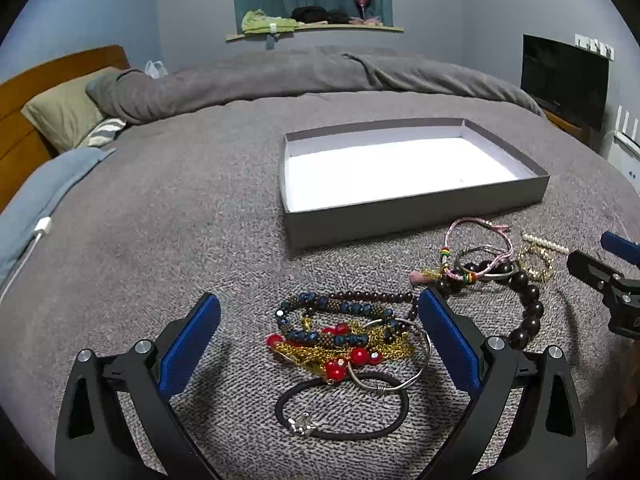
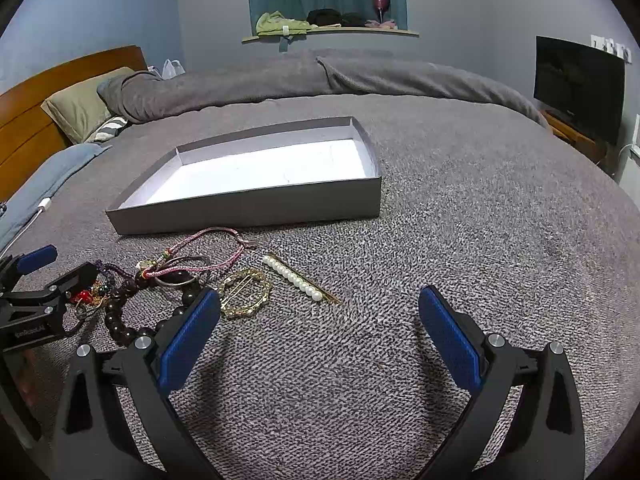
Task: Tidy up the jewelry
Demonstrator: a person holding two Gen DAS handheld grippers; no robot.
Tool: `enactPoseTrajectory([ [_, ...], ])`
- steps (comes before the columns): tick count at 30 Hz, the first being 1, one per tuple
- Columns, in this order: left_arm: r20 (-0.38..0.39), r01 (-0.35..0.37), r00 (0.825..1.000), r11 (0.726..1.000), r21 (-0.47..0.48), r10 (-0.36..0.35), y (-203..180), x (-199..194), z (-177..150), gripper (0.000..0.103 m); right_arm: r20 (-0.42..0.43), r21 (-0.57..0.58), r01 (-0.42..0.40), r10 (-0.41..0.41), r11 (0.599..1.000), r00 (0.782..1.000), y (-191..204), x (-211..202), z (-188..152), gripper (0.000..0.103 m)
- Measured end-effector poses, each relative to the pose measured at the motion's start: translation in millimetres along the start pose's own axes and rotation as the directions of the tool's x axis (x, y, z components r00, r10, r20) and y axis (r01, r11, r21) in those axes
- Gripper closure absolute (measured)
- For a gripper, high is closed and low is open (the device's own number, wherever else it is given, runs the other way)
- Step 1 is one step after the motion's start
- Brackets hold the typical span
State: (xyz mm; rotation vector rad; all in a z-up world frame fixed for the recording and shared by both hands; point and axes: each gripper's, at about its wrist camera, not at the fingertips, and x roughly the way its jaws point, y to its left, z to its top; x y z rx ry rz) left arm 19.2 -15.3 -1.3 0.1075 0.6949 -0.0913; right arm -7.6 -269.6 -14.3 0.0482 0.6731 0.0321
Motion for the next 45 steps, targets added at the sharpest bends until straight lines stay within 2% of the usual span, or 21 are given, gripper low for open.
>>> enactPoseTrajectory([
  [45, 0.025, -0.011, 1.0, 1.0, -0.013, 0.012, 4.8, -4.3, 3.2, 0.005, -0.01, 0.015, -0.005, 0.005, 1.0, 1.0, -3.4, 1.3, 0.6, 0.005],
])
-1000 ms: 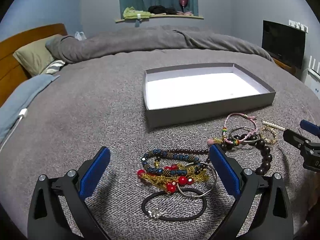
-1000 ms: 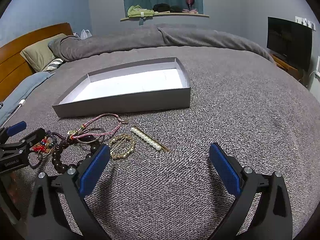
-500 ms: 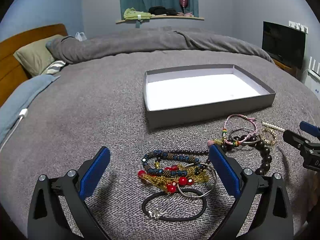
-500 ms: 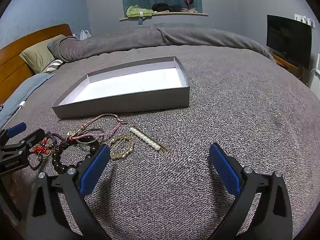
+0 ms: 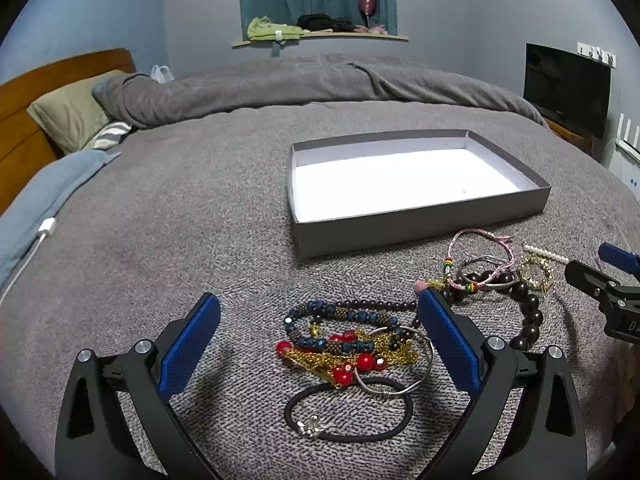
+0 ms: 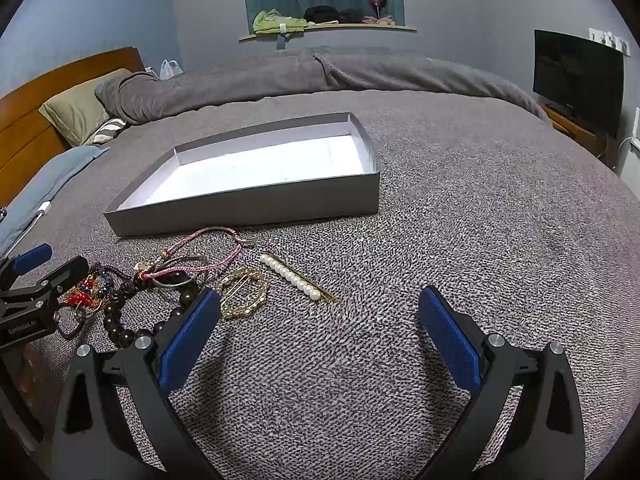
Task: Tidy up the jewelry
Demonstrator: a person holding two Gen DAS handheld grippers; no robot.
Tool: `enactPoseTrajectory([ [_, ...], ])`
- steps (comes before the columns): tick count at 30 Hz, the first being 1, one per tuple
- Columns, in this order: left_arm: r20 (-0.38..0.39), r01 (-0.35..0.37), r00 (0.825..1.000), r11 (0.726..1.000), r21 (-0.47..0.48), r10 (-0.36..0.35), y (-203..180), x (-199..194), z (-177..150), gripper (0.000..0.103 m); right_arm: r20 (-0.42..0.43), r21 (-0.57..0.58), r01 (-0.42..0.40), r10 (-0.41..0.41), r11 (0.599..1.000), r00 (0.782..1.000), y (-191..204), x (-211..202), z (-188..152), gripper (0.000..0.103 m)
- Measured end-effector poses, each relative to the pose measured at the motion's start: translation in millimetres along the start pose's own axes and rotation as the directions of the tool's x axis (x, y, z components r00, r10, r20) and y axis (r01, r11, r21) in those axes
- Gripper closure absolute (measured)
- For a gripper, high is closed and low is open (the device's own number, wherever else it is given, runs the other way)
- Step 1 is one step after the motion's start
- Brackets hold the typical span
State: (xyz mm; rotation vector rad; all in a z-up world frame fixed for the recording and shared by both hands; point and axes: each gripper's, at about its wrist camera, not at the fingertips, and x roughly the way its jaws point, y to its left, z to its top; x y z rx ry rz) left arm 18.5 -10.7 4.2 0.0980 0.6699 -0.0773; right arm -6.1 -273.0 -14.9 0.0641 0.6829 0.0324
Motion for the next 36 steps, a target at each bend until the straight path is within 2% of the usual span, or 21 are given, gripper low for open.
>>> enactPoseTrajectory([
  [36, 0.011, -0.017, 1.0, 1.0, 0.017, 0.017, -1.1, -3.9, -0.5, 0.005, -0.001, -0.001, -0.001, 0.001, 1.0, 1.0, 0.1, 0.3, 0.0, 0.005],
])
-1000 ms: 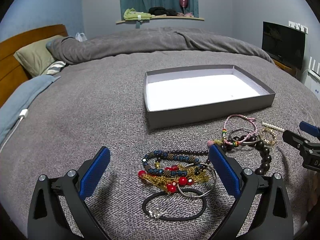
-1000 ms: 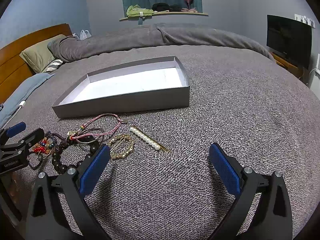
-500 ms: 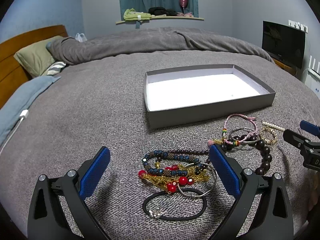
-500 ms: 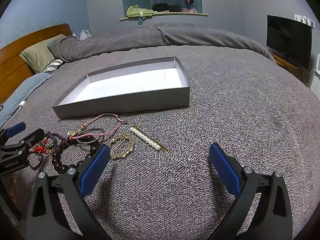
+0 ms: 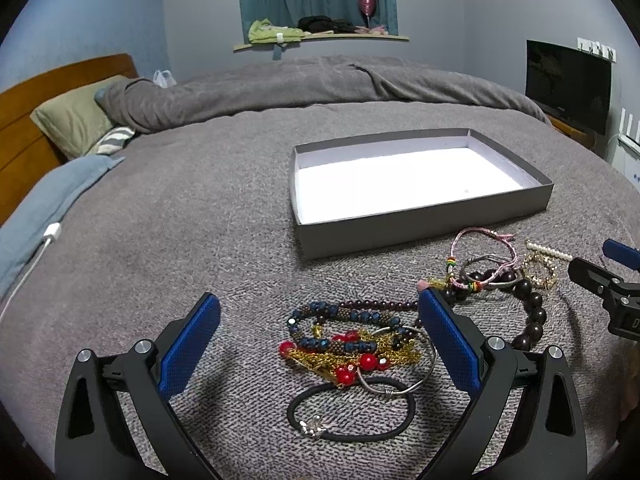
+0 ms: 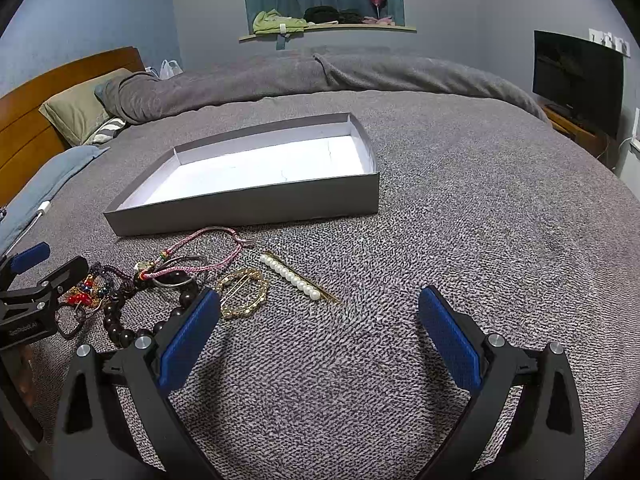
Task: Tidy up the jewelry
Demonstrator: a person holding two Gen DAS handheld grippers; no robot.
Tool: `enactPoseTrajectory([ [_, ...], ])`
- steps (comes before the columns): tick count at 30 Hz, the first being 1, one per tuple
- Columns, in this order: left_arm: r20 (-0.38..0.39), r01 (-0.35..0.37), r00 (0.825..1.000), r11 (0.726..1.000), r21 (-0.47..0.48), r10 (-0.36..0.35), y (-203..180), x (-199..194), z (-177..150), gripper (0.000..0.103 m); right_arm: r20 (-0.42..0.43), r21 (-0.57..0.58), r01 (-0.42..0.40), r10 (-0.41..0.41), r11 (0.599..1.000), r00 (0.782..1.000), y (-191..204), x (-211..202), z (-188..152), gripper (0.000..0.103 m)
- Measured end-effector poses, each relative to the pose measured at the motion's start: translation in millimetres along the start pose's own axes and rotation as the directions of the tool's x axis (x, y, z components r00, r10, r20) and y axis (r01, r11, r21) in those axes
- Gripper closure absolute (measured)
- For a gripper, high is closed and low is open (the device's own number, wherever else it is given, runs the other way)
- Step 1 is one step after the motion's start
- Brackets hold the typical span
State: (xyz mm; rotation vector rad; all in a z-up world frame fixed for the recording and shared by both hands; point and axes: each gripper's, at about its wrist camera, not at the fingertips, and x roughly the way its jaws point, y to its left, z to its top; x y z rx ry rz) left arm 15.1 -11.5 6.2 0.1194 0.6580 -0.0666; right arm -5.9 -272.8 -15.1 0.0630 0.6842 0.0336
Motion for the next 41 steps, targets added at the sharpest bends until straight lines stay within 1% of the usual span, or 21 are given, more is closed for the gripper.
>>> enactPoseTrajectory([
  [19, 0.015, 0.019, 1.0, 1.0, 0.002, -0.019, -1.4, -1.8, 0.5, 0.005, 0.002, 0.0, 0.008, -0.008, 1.0, 1.0, -0.7, -1.4, -0.9, 0.005],
  [22, 0.018, 0.019, 1.0, 1.0, 0.005, -0.019, -2.1, -2.0, 0.8, 0.005, 0.004, -0.004, 0.024, -0.024, 1.0, 1.0, -0.6, -2.0, -1.0, 0.005],
  [25, 0.019, 0.019, 1.0, 1.0, 0.01, -0.019, -3.3, -3.1, -0.4, 0.005, 0.01, -0.016, 0.072, -0.072, 0.997, 0.997, 0.6, -3.1, -1.5, 0.005],
  [30, 0.031, 0.042, 0.999, 0.999, 0.021, -0.042, -5.5, -4.8, -0.2, 0.005, 0.012, -0.017, 0.083, -0.083, 0.996, 0.996, -0.6, -3.2, -1.3, 0.005],
  [36, 0.016, 0.039, 0.999, 0.999, 0.034, -0.04, -7.3, -1.5, 0.2, 0.005, 0.013, -0.021, 0.085, -0.084, 0.996, 0.996, 0.1, -3.2, -1.2, 0.005],
  [41, 0.009, 0.02, 1.0, 0.999, 0.035, -0.021, -7.4, 0.9, -0.6, 0.005, 0.014, -0.021, 0.083, -0.083, 0.996, 0.996, 1.5, -3.5, -1.7, 0.005],
])
